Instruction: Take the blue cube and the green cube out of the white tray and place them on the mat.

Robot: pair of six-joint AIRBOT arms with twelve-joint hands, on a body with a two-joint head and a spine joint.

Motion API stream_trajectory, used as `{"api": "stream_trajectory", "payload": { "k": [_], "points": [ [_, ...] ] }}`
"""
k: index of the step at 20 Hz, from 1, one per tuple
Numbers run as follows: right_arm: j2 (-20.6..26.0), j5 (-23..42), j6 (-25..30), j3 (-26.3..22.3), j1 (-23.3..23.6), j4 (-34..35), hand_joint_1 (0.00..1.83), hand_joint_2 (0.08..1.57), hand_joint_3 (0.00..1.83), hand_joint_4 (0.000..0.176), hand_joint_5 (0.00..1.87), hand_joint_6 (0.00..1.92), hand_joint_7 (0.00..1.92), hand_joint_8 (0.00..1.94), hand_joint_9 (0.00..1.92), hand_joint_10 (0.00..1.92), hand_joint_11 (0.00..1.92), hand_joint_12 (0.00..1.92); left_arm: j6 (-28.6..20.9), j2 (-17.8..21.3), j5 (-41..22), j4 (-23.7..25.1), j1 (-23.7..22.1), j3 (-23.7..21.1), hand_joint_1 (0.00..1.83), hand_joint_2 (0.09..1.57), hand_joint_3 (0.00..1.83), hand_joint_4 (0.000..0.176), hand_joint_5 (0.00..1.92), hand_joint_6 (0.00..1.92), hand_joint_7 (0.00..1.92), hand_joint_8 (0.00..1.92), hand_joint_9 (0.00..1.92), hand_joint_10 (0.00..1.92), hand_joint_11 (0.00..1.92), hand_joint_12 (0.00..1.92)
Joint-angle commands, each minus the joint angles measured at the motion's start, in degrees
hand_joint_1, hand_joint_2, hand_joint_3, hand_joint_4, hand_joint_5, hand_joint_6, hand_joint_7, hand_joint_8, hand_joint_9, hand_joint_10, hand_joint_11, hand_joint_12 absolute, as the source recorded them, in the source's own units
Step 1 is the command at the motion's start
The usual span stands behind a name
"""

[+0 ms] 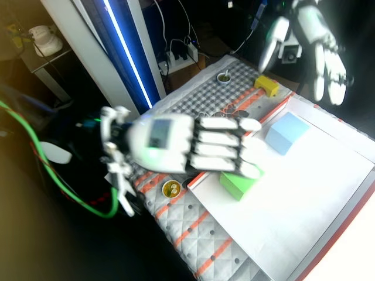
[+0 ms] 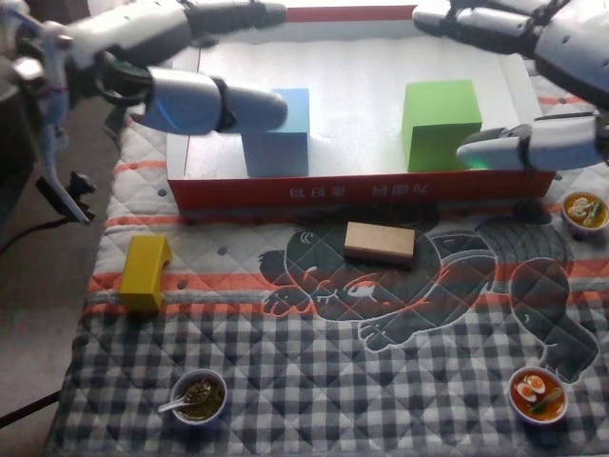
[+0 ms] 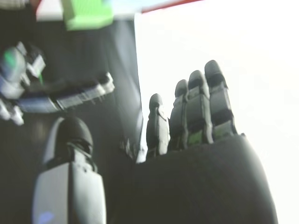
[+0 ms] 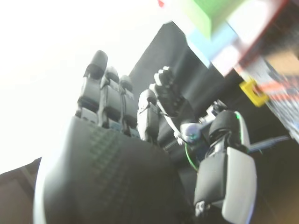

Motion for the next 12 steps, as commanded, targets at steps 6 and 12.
{"api": "stream_trajectory", "payload": {
  "k": [6, 12],
  "points": [
    [-4.8, -3.0, 0.0, 6.4, 5.0, 1.2, 0.62, 0.95, 0.00, 0.152, 0.15, 0.00, 0.18, 0.01, 0.18, 0.01, 0.00, 0.60, 19.8, -7.1, 2.7, -11.9, -2.9, 6.8, 0.66, 0.93, 0.00, 0.176, 0.24, 0.00, 0.11, 0.00, 0.12, 0.00, 0.00, 0.45],
    [-8.6, -8.5, 0.0, 10.9, 6.3, 1.0, 0.60, 0.96, 0.00, 0.146, 0.16, 0.00, 0.23, 0.00, 0.25, 0.01, 0.00, 0.73, 19.8, -11.4, 5.5, -13.1, -3.7, 12.9, 0.75, 0.94, 0.00, 0.176, 0.27, 0.00, 0.23, 0.01, 0.25, 0.01, 0.06, 0.59]
  ]
}}
